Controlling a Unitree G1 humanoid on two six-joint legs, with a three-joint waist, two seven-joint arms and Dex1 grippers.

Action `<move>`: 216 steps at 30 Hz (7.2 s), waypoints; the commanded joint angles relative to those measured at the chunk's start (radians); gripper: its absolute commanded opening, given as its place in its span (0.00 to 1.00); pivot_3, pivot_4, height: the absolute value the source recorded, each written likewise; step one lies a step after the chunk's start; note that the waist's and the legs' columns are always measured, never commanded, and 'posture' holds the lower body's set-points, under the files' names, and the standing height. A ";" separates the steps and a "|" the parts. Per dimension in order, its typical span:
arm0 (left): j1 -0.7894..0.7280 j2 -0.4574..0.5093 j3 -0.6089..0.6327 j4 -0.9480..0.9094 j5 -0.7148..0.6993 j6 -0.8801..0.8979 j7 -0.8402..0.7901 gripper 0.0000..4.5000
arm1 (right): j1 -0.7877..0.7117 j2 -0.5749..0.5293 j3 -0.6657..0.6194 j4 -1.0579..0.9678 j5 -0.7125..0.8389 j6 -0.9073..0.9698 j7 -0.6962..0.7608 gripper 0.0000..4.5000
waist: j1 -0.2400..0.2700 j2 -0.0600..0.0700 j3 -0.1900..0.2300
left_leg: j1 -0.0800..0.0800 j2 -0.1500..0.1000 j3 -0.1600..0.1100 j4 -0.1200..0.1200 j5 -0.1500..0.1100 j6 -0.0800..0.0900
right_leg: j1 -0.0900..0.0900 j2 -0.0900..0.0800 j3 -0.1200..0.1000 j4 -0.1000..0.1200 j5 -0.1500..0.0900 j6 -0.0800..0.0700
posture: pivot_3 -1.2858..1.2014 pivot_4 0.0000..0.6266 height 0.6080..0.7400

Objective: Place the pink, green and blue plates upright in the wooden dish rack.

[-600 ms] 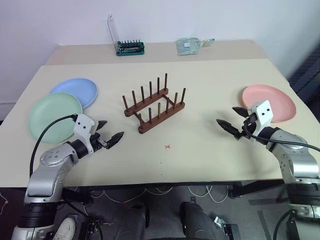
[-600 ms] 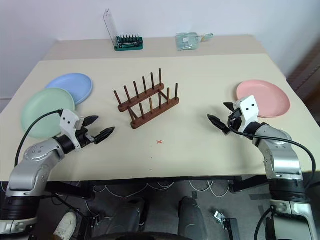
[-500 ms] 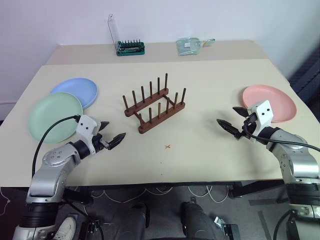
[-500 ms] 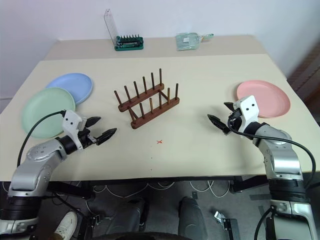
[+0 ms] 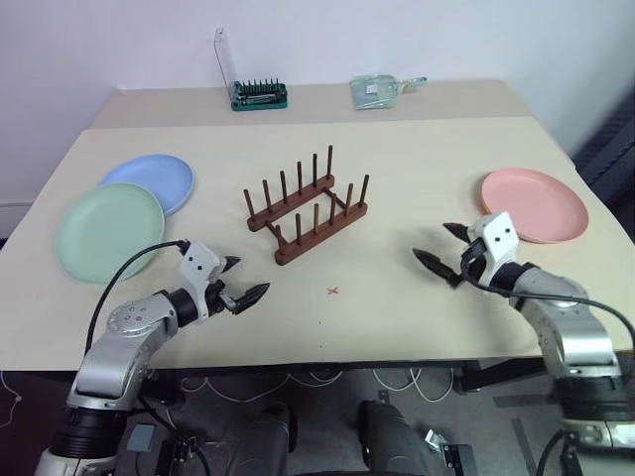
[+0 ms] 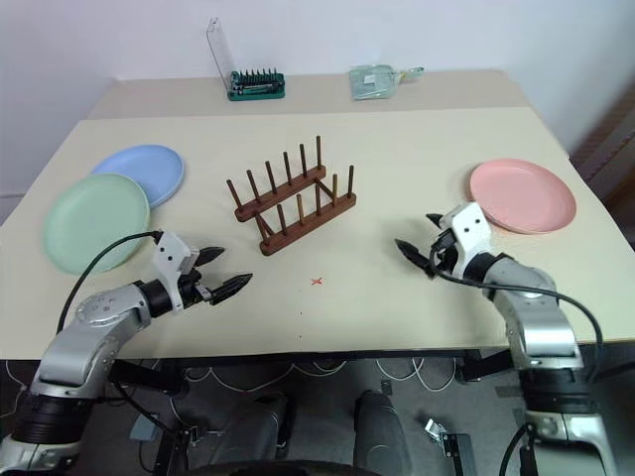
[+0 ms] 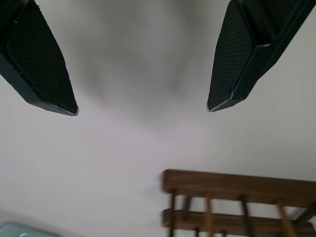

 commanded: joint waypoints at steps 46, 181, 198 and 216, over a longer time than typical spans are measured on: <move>-0.606 -0.181 -0.269 0.862 0.313 -0.533 -0.366 0.91 | 0.242 0.002 -0.042 -0.357 -0.038 0.122 -0.174 1.00 | -0.003 -0.001 -0.001 | 0.000 -0.001 -0.002 0.002 0.000 0.001 | 0.002 0.000 -0.002 0.000 -0.001 0.002 | 0.52 0.24 1.00; -0.271 -0.283 -0.084 0.153 0.017 -0.143 -0.035 0.04 | -0.429 -0.208 -0.191 0.002 0.148 0.045 -0.187 0.54 | -0.001 0.001 -0.001 | -0.001 -0.001 -0.001 0.002 -0.001 0.002 | 0.001 0.000 -0.002 0.000 0.000 0.001 | 0.52 0.24 1.00; -0.281 -0.153 0.137 0.191 0.052 -0.253 0.138 0.04 | -0.496 -0.046 0.332 -0.272 -0.042 0.046 -0.003 0.99 | -0.002 0.000 -0.001 | -0.001 -0.001 -0.002 0.002 -0.001 0.002 | 0.001 0.000 -0.002 -0.001 0.000 0.001 | 0.52 0.24 1.00; -0.208 0.016 0.789 0.141 -0.031 0.184 0.763 0.87 | -0.440 0.071 0.410 -0.108 -0.208 -0.105 0.059 1.00 | -0.008 -0.005 0.000 | 0.000 0.000 -0.003 0.000 0.000 0.000 | -0.002 0.001 -0.002 0.002 0.000 0.001 | 0.52 0.24 1.00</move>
